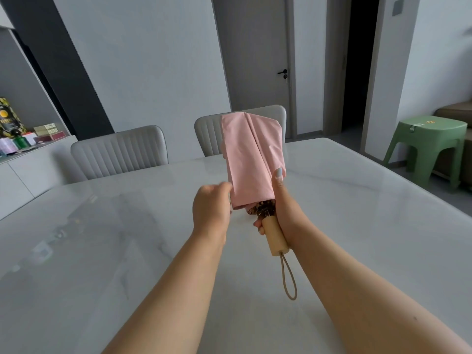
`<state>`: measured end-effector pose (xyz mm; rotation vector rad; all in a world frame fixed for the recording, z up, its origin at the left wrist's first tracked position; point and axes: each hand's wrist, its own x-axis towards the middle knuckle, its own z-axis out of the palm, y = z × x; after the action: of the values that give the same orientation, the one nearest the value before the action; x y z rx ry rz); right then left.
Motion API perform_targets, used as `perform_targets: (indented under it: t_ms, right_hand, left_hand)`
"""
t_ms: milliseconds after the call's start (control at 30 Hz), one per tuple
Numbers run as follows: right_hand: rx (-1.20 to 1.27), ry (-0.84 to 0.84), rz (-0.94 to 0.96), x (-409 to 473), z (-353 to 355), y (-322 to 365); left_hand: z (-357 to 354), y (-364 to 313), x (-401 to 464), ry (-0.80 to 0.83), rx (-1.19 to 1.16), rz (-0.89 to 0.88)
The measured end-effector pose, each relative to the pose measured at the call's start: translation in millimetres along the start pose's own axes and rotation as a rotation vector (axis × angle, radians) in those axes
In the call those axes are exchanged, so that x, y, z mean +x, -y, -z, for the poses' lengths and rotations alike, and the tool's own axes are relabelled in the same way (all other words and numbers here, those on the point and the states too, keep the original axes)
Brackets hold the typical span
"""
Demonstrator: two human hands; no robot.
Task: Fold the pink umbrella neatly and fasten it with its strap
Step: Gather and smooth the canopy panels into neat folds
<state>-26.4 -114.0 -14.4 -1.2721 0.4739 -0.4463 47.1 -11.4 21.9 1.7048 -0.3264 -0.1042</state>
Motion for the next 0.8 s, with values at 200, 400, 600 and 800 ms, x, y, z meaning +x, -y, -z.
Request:
perform_targets:
  t_ms: [200,400,600,800]
  right_hand:
    - [0.005,0.009,0.03,-2.7,-4.0,-0.1]
    - [-0.001,0.0,0.042,-5.7,-4.2,4.8]
    - [-0.092,0.03,0.135,-11.7,-6.7,3.3]
    - [-0.089,0.047,0.16,-16.3,-9.0,6.4]
  left_hand:
    - [-16.2,-16.8,20.7,-0.175,0.409,-0.269]
    - [-17.7,13.0,30.0,-0.165,0.382,-0.237]
    - [-9.0,-9.0,48.4,-0.263,0.399,-0.17]
    - [-8.5,-53.2,84.2,-0.299,0.465,-0.348]
